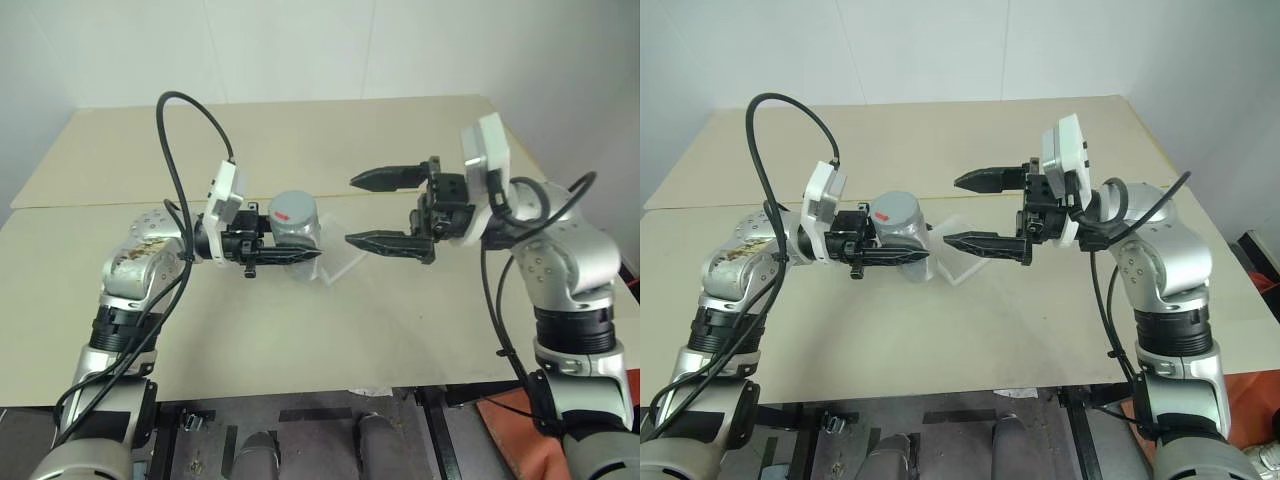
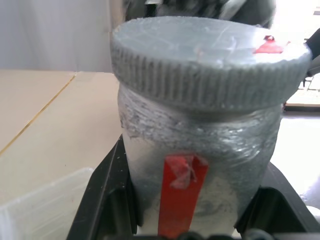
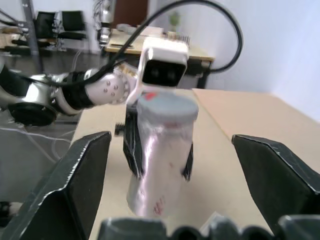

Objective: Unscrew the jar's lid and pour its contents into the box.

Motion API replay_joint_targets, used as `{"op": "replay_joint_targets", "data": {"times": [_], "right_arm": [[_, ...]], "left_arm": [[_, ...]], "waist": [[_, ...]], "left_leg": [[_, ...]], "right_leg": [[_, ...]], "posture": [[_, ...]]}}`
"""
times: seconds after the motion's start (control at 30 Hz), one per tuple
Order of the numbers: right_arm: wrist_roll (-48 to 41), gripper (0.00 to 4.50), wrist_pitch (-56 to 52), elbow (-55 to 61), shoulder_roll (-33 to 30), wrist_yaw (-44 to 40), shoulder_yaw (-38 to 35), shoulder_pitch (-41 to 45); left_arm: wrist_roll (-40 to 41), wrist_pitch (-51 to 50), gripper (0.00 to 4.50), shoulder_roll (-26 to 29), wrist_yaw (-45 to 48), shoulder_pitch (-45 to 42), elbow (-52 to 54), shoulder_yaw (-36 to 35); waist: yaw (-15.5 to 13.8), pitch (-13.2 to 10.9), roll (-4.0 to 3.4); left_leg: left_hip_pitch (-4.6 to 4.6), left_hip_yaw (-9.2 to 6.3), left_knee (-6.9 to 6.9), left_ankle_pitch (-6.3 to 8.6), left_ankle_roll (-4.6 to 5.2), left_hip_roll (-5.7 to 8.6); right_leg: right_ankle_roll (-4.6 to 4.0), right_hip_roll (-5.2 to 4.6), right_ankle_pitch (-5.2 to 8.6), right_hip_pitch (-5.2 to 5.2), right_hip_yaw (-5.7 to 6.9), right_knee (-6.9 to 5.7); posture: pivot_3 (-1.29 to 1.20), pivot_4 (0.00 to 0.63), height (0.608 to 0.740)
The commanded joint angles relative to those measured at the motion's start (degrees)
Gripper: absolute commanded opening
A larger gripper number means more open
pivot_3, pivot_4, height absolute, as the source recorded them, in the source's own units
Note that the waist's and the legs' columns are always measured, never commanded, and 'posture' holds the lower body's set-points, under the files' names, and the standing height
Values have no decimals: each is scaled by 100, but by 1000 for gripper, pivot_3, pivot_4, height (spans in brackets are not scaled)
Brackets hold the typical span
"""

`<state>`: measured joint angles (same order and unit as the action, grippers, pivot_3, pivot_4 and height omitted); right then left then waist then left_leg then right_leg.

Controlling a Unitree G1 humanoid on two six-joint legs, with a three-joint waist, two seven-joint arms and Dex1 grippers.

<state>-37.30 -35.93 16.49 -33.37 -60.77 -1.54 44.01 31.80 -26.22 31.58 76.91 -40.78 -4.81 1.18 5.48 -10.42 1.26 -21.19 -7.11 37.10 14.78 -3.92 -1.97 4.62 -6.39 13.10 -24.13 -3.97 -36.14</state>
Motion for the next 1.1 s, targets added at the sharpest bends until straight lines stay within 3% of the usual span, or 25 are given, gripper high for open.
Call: {"op": "replay_joint_targets", "data": {"times": [0.03, 0.2, 0.57, 1.1], "right_arm": [[-100, 4487, -593, 721, 197, 1013, 52, 87], [-41, 4487, -1020, 861, 606, 1718, 390, 284], [586, 4487, -685, -33, 1133, 1987, 884, 724], [433, 4487, -373, -496, 385, 1446, 231, 444]], "left_arm": [[-58, 171, 1920, -158, -56, -290, -67, 68], [-130, 248, 1920, -230, 28, -350, -115, 164], [-75, 247, 1920, -145, 69, -292, 63, 155], [174, 148, 1920, 171, 183, 9, 379, 11]], "waist": [[-11, 0, 0], [-4, 0, 0], [3, 0, -1], [3, -1, -1]], "left_leg": [[-1, -1, 0, 0, 0, 0], [-3, -1, 0, 0, 0, 0], [-3, -2, -1, 0, -1, 0], [-4, -2, -2, 0, 0, 0]], "right_leg": [[0, 0, 0, 0, 0, -1], [0, 0, 0, -2, 1, -1], [0, 0, 0, -4, 1, -1], [0, 0, 0, -3, 1, 0]], "posture": [[0, 150, 740], [0, 150, 740], [0, 150, 740], [0, 150, 740]]}}
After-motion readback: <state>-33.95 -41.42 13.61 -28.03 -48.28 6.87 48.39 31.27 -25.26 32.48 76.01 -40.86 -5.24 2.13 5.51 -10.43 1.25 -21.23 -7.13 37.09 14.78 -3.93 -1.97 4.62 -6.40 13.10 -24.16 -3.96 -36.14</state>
